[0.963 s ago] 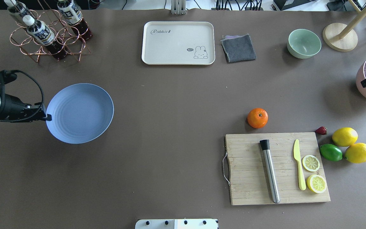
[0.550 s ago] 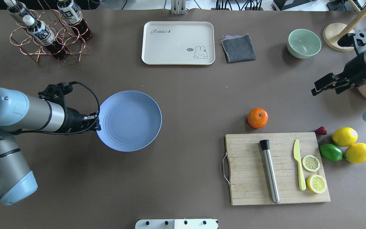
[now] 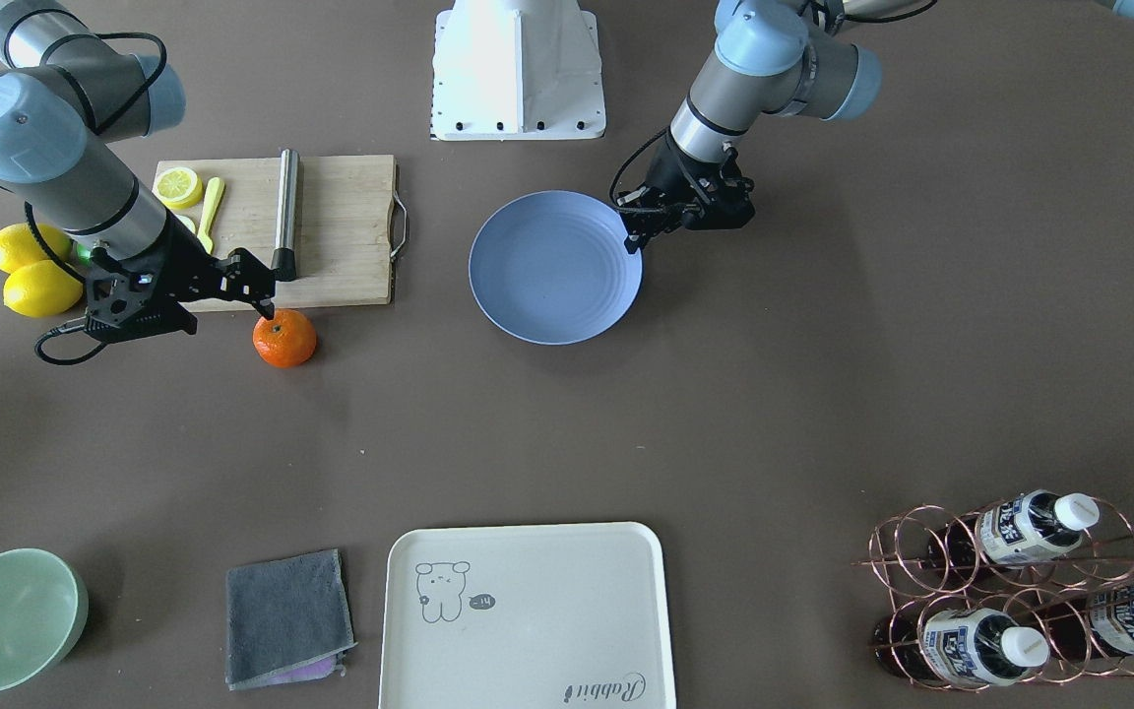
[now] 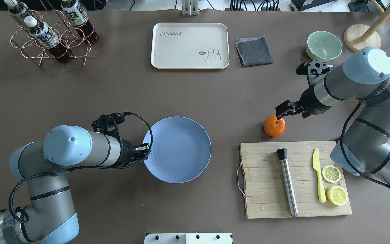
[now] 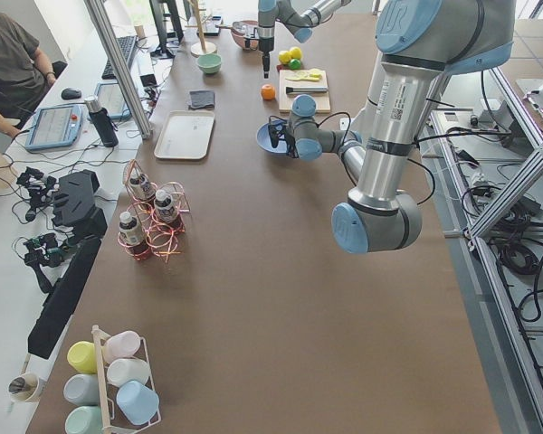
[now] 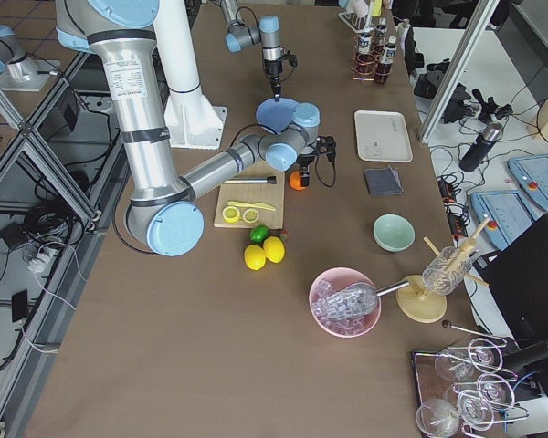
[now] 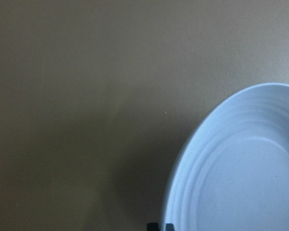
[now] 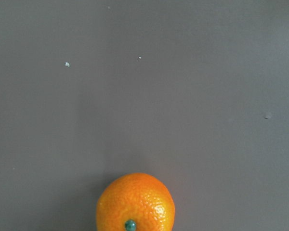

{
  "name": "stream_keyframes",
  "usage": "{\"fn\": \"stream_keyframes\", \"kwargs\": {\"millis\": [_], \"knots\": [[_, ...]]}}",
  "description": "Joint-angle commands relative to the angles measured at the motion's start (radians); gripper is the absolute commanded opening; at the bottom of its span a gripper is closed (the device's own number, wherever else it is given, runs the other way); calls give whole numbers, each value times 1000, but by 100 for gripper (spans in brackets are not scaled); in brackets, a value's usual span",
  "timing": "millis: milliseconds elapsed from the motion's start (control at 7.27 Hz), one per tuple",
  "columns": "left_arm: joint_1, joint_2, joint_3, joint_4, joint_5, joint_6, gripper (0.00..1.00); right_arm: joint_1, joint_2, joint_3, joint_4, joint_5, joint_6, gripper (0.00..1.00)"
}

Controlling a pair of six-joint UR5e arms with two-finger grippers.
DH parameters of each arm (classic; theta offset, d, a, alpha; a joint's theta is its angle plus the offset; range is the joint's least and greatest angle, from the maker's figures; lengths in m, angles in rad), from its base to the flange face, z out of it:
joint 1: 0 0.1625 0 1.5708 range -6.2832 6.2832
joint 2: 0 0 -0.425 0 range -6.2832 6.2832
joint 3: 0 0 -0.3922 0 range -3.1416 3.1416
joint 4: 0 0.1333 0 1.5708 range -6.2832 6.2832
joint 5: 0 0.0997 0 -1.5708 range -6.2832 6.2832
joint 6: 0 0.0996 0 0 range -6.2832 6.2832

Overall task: Pick orange to plate
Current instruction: 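Lower the right gripper onto the orange and close on it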

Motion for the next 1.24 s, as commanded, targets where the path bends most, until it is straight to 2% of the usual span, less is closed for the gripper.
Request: {"fn": "stream_keyframes", "kwargs": {"millis": [0,275,826,963,1101], "knots": [[27,-24,14,2,15,-21,0,-50,22,-27,-2,-56,27,100],[27,-24,12,0,17,-21,0,-79,52,-90,3,-92,41,100],[27,-23,15,0,17,-21,0,-103,69,-108,5,-93,74,100],[27,-21,17,0,17,-21,23,-103,69,-110,5,-93,73,96],[27,-24,20,0,17,-21,47,-102,69,-110,5,-93,76,79]]}}
